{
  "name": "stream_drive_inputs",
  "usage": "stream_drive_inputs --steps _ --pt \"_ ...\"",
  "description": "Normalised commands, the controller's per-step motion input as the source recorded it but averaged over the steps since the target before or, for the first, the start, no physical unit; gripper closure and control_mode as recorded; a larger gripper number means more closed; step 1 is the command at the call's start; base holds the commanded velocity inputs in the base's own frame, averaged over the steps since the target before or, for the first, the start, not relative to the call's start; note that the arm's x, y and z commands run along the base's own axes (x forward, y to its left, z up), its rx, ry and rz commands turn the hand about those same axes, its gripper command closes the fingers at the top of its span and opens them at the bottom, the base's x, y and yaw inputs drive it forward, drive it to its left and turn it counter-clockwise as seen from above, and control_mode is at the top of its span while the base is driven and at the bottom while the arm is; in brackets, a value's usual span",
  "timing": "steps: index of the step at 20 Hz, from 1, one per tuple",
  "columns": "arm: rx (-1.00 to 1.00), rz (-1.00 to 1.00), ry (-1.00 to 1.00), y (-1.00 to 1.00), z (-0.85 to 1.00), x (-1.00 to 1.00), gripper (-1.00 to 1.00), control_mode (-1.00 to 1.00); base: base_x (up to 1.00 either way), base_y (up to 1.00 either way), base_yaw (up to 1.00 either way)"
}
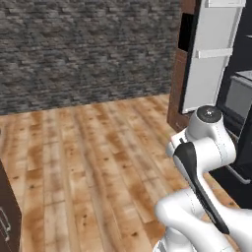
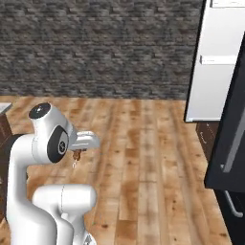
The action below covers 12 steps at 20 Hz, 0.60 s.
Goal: Place the cold items (corn and squash) from the fridge in one tupperware on the dining counter. Place the warm items (kebab skewer and hot dog) in the stove area in another tupperware.
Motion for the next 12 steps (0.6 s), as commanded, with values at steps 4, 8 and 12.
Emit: stream_drive_inputs --steps 4,8,12 --pt "0.00 0.00 0.00 0.00 0.00 0.00 1.00 1.00 0.94 0.40 0.31" --pt "0.00 0.00 0.00 0.00 0.00 0.00 1.00 1.00 0.99 0.33 0.34" --pt "0.00 0.00 0.00 0.00 0.00 0.00 1.00 1.00 1.00 0.29 0.36"
